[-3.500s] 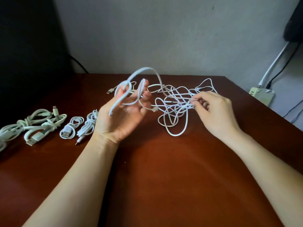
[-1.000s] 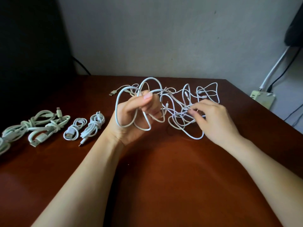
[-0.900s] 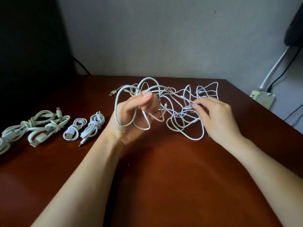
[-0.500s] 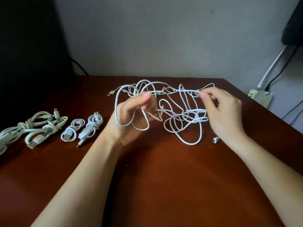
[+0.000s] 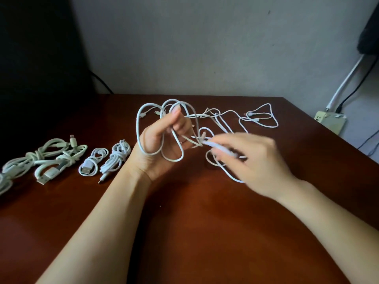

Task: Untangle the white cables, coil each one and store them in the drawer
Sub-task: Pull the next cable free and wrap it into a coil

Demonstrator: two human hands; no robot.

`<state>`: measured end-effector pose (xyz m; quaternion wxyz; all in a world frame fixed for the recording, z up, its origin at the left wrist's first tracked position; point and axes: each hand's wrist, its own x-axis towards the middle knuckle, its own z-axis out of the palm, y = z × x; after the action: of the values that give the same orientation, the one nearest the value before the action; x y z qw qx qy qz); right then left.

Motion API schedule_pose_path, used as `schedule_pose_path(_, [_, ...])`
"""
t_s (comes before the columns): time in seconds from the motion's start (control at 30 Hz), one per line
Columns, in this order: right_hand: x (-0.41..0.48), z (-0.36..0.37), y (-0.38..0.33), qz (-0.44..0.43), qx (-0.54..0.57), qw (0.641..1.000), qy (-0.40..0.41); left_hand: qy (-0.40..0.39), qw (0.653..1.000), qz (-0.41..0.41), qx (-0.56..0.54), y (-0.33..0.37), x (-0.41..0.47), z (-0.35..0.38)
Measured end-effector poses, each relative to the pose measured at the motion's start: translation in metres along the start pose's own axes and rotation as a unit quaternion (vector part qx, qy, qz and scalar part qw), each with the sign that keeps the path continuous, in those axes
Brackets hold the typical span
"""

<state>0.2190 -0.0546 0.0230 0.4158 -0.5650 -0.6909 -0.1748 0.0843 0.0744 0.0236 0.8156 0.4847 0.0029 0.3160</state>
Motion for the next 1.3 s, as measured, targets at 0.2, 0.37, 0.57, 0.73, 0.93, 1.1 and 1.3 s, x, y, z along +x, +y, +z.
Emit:
schedule_pose_path(0.2, [-0.007, 0.01, -0.012, 0.027, -0.127, 0.937, -0.325, 0.112, 0.987, -0.056, 0.103, -0.004, -0.002, -0.003])
schedule_pose_path(0.37, [-0.004, 0.009, 0.009, 0.111, -0.179, 0.927, -0.31, 0.126, 0.981, -0.065, 0.136, -0.004, -0.003, 0.0])
schedule_pose_path(0.57, [-0.013, 0.001, 0.063, 0.237, -0.202, 0.912, -0.268, 0.101, 0.981, -0.076, 0.149, -0.009, 0.0, -0.003])
schedule_pose_path(0.73, [-0.009, -0.004, 0.069, 0.208, -0.195, 0.947, -0.145, 0.078, 0.986, -0.068, 0.133, -0.01, 0.0, -0.002])
schedule_pose_path(0.93, [0.005, -0.012, 0.039, 0.068, -0.209, 0.975, -0.001, 0.079, 0.996, -0.04, 0.011, -0.004, 0.0, -0.001])
schedule_pose_path(1.1, [0.001, -0.003, 0.018, 0.037, -0.174, 0.982, -0.061, 0.082, 0.994, -0.048, -0.057, -0.005, 0.0, 0.002])
schedule_pose_path(1.3, [-0.006, 0.007, 0.002, 0.097, -0.034, 0.986, -0.129, 0.016, 0.995, -0.096, -0.005, -0.014, 0.003, 0.012])
